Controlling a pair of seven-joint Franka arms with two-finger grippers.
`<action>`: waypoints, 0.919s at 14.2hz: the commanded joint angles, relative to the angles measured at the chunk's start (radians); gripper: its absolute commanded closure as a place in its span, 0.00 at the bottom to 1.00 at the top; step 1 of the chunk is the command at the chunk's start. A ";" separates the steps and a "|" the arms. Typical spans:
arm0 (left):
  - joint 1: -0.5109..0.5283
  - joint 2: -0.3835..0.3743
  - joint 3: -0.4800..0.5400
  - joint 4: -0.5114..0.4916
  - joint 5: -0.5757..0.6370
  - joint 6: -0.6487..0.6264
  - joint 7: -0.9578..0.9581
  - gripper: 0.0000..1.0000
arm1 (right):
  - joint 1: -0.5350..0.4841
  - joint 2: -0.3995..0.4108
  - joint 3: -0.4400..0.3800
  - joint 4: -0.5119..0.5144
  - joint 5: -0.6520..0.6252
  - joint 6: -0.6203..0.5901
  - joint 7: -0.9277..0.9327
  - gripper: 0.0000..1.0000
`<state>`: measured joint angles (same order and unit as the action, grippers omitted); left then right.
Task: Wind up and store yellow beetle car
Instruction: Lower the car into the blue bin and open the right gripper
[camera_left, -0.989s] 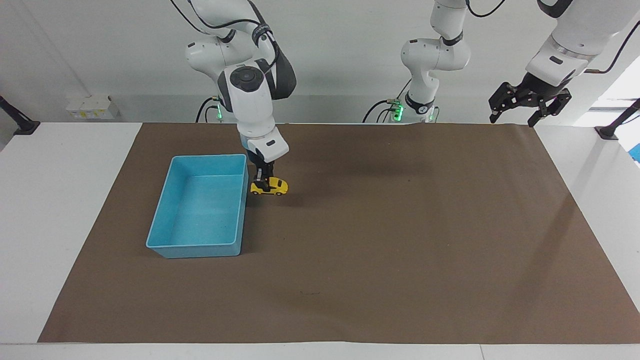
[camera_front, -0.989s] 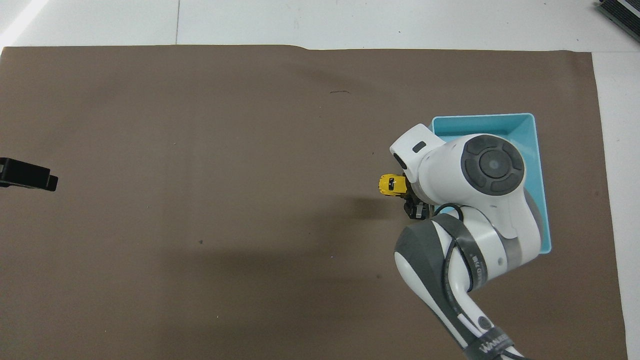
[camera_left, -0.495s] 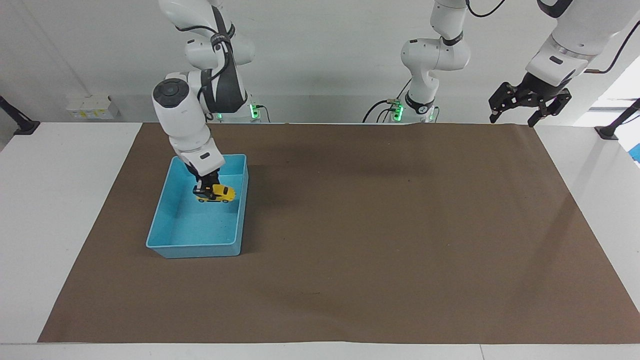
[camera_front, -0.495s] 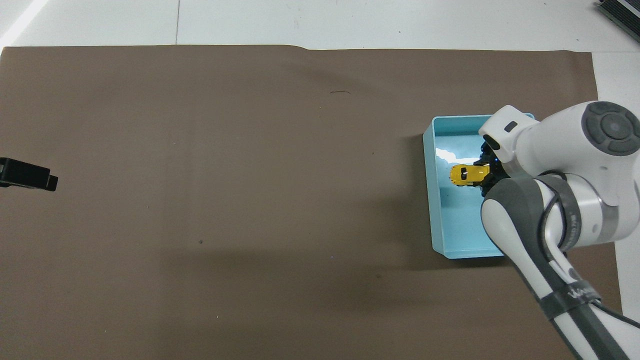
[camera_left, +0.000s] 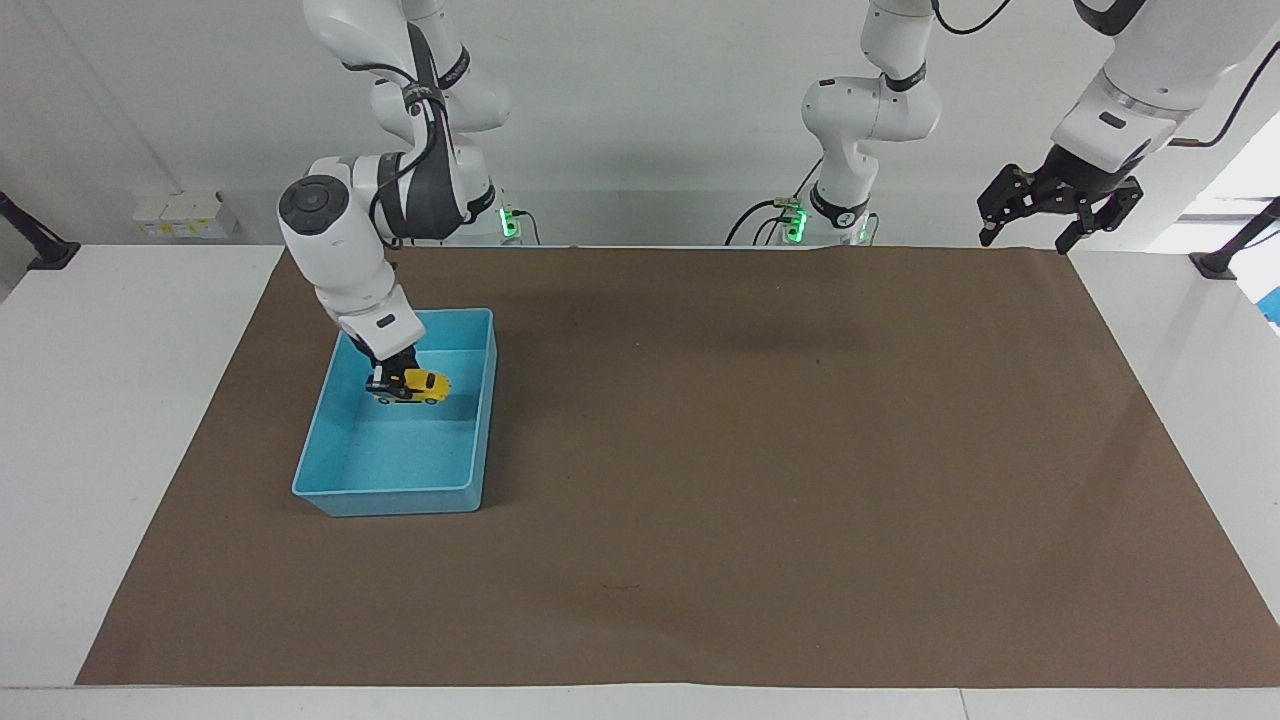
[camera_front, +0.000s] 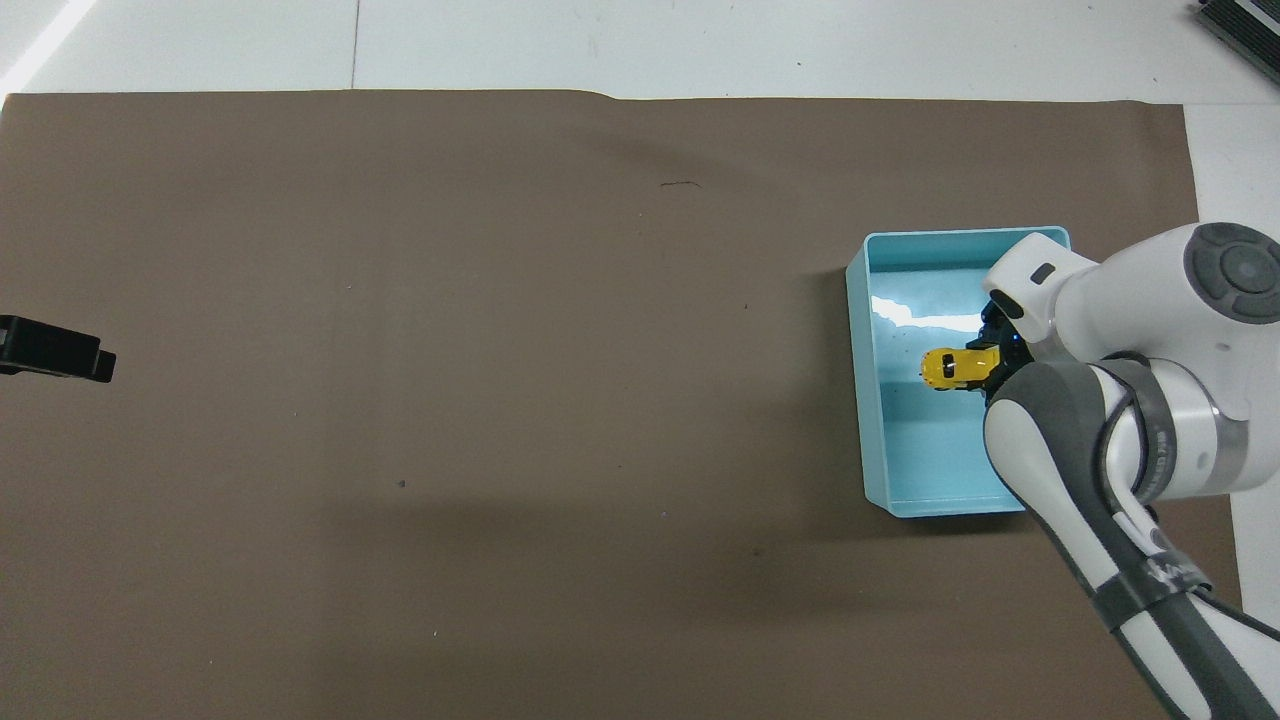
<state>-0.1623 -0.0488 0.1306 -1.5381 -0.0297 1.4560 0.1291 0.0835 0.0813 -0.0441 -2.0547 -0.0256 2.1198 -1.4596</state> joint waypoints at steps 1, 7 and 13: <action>0.010 -0.019 -0.006 -0.014 -0.012 -0.009 -0.003 0.00 | -0.024 -0.020 0.009 -0.077 0.000 0.078 -0.035 1.00; 0.010 -0.019 -0.006 -0.014 -0.012 -0.009 -0.003 0.00 | -0.036 0.043 0.009 -0.128 -0.005 0.204 -0.038 1.00; 0.010 -0.019 -0.006 -0.014 -0.012 -0.009 -0.003 0.00 | -0.027 0.081 0.009 -0.136 -0.013 0.241 -0.041 1.00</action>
<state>-0.1623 -0.0488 0.1306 -1.5381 -0.0297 1.4559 0.1291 0.0674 0.1462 -0.0430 -2.1818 -0.0279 2.3261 -1.4682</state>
